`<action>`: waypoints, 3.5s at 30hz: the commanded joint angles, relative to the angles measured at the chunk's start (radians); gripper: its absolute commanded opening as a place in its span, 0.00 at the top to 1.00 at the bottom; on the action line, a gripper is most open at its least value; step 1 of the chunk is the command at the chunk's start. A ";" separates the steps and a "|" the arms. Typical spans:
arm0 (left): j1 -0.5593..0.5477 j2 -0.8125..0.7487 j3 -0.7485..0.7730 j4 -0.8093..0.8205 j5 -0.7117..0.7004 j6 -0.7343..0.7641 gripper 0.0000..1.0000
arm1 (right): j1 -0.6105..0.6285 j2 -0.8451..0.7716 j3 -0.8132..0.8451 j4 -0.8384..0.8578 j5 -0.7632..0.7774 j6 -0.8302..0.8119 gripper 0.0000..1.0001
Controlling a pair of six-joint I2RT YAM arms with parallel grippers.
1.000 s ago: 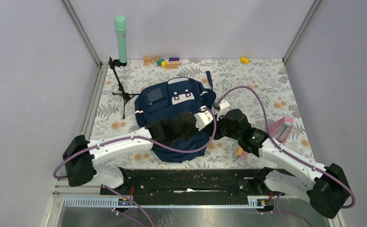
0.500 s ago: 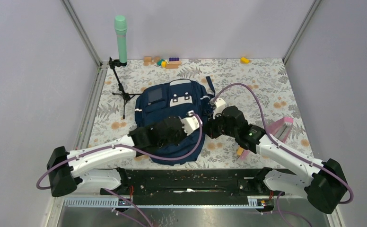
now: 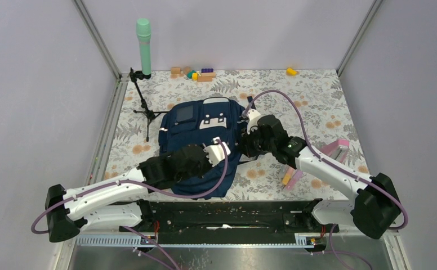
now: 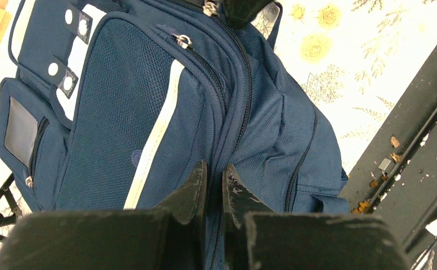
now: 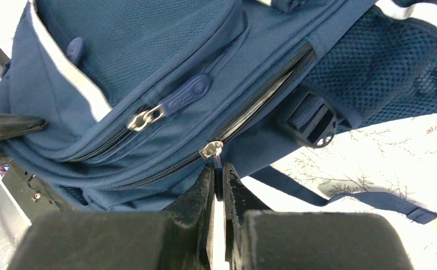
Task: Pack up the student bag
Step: Zip the student bag at the center of the board, then unzip the student bag at the center of the board.
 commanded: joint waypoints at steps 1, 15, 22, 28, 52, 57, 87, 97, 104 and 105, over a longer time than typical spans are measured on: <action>-0.006 -0.068 -0.001 -0.108 -0.068 0.001 1.00 | -0.094 0.056 0.072 -0.051 0.082 -0.073 1.00; -0.024 -0.062 -0.006 -0.105 -0.070 0.004 1.00 | -0.181 0.274 0.249 -0.062 0.057 -0.144 1.00; -0.030 -0.064 -0.012 -0.103 -0.080 0.006 1.00 | -0.207 0.336 0.291 -0.061 0.059 -0.167 1.00; -0.032 -0.061 -0.012 -0.103 -0.077 0.001 1.00 | -0.217 0.320 0.280 -0.062 0.036 -0.161 1.00; 0.240 -0.090 0.186 -0.167 0.437 -0.300 0.01 | -0.216 -0.079 -0.030 0.172 -0.422 -0.284 0.27; 0.445 -0.060 0.186 -0.144 0.506 -0.405 0.01 | -0.182 -0.026 -0.083 0.307 -0.530 -0.348 0.25; 0.951 0.526 0.233 -0.031 0.611 -0.467 0.09 | 0.043 0.132 -0.177 0.587 -0.320 -0.644 0.27; 0.844 0.566 0.305 -0.002 0.567 -0.464 0.11 | 0.080 0.107 -0.214 0.552 -0.241 -0.590 0.69; 0.844 0.500 0.290 -0.038 0.522 -0.446 0.05 | 0.081 0.026 -0.288 0.556 -0.210 -0.512 1.00; 0.844 0.491 0.285 -0.044 0.520 -0.445 0.05 | 0.082 0.013 -0.293 0.553 -0.210 -0.497 1.00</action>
